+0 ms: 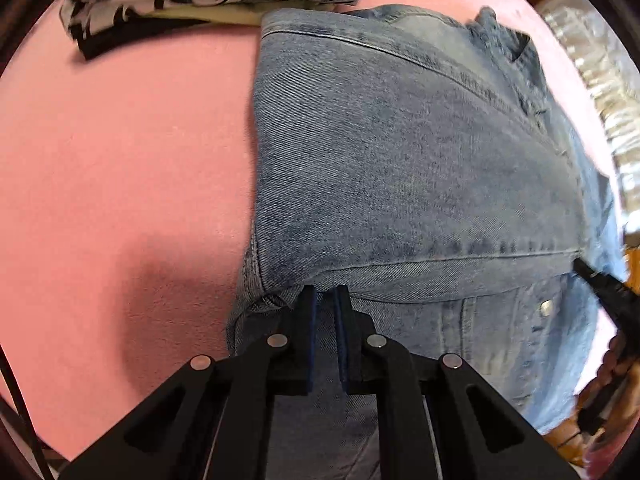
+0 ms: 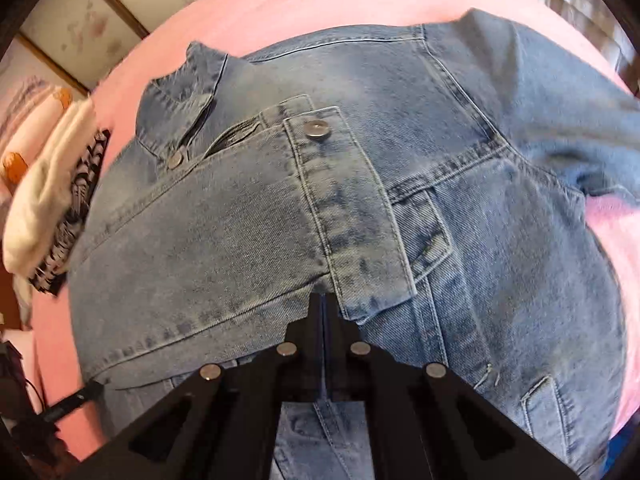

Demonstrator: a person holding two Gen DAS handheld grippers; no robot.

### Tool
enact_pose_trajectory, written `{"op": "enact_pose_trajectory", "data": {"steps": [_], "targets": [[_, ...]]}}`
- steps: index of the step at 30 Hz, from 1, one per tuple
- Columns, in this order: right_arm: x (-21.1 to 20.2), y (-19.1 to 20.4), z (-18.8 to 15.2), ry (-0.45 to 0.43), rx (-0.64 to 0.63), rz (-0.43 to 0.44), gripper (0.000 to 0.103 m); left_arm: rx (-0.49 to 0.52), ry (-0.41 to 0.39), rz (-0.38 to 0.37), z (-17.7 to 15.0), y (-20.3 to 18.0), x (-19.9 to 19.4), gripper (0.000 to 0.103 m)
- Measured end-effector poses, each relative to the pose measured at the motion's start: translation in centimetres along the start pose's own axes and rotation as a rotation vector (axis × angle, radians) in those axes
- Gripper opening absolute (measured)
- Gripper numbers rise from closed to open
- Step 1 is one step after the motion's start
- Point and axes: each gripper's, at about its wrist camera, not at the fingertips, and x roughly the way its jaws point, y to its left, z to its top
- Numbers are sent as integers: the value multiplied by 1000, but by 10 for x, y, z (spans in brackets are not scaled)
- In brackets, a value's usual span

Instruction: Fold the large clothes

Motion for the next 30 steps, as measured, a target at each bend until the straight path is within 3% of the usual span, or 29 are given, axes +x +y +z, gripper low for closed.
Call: {"op": "enact_pose_trajectory", "data": {"steps": [4,8,11,15,22,27,30], "targets": [[2,10,-4,-1,-56,-24,0,-2,-26,75,-5,-21,-9,9],[-4,-3,-2,4,29,62,0,7,-90,111,-15,-55,-28,10],[-10,-29,-7,36,142,183,0,18,-134,135,-24,-94,-41,15],[-19,-65,-11,104,207,241,0,43,-167,113,-41,-172,-49,21],[-64,-158,-20,164,170,186,0,157,-105,11,-80,-316,-38,22],[-94,-234,-27,151,206,129,1,324,-62,-55,-105,-426,-34,23],[-113,-288,-35,127,297,99,1,432,-44,-89,-118,-478,-31,23]]}}
